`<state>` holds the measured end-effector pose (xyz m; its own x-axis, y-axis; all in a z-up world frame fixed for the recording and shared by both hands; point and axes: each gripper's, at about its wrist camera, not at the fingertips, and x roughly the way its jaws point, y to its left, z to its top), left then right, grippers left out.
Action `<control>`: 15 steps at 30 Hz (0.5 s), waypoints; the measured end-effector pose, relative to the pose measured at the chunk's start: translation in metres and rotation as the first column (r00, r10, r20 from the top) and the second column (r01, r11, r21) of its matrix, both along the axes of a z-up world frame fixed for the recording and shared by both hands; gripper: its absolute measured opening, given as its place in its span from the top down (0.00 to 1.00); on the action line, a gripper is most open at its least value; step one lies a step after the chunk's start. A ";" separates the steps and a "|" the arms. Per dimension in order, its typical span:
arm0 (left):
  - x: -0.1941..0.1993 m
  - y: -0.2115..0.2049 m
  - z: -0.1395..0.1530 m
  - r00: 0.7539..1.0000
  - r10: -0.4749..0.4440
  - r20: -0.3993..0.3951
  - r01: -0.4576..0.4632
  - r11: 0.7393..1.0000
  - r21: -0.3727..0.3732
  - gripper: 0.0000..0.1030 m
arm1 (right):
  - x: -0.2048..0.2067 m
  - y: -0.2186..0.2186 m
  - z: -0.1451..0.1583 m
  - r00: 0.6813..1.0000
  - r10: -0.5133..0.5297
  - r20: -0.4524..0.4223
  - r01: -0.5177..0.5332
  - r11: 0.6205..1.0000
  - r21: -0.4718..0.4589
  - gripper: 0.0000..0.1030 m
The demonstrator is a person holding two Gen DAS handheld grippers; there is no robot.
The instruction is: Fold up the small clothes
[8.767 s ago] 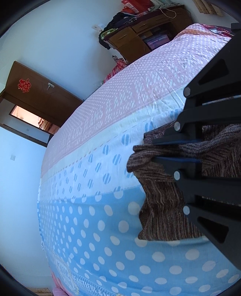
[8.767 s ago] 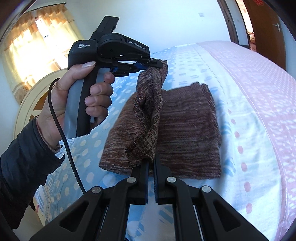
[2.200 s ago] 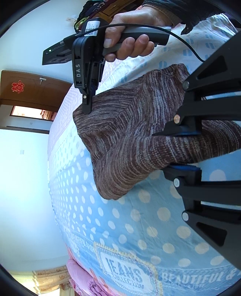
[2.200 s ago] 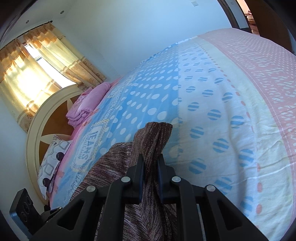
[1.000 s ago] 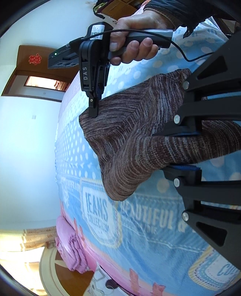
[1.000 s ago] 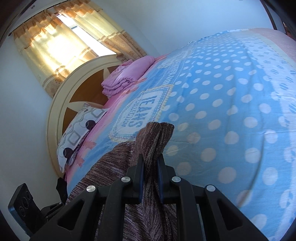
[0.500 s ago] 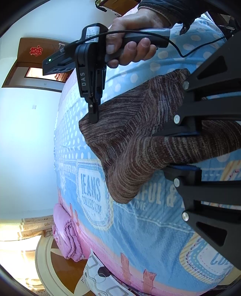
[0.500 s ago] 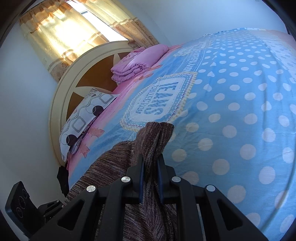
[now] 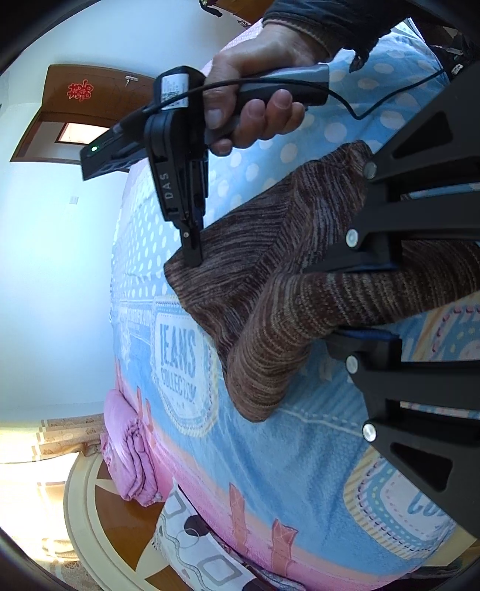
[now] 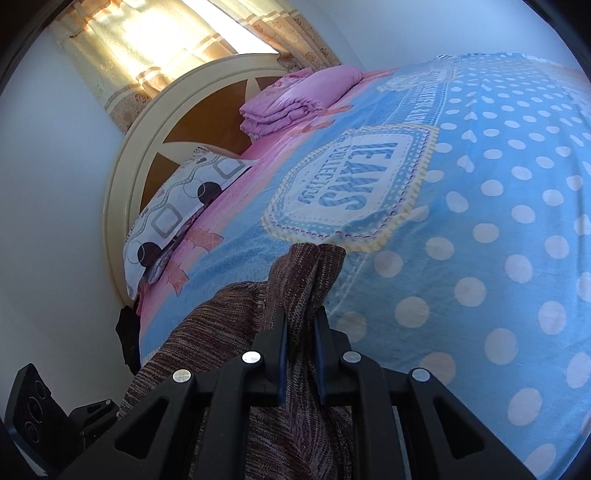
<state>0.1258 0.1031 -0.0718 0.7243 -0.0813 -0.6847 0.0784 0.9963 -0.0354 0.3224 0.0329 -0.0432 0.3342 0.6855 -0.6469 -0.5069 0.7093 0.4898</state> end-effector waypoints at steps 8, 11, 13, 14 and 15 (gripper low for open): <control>-0.010 0.018 -0.018 0.998 0.042 -0.038 -0.042 0.999 0.011 0.77 | 0.004 0.035 -0.008 0.998 0.062 -0.013 -0.063 0.998 -0.032 0.88; -0.014 0.022 -0.018 0.998 0.054 -0.039 -0.054 0.998 0.013 0.77 | 0.004 0.047 -0.009 0.997 0.082 -0.015 -0.082 0.996 -0.036 0.88; -0.015 0.023 -0.020 0.997 0.061 -0.040 -0.061 0.998 0.016 0.77 | 0.004 0.053 -0.010 0.996 0.088 -0.015 -0.089 0.995 -0.043 0.88; -0.016 0.023 -0.022 0.997 0.064 -0.043 -0.063 0.998 0.019 0.77 | 0.005 0.057 -0.011 0.996 0.090 -0.015 -0.091 0.995 -0.050 0.88; -0.016 0.023 -0.024 0.997 0.068 -0.047 -0.067 0.998 0.020 0.77 | 0.006 0.060 -0.013 0.996 0.091 -0.017 -0.092 0.994 -0.056 0.88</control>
<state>0.1099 0.1260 -0.0961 0.6945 -0.0202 -0.7192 0.0095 0.9998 -0.0189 0.3288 0.0924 -0.0562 0.2622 0.6748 -0.6898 -0.5640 0.6872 0.4579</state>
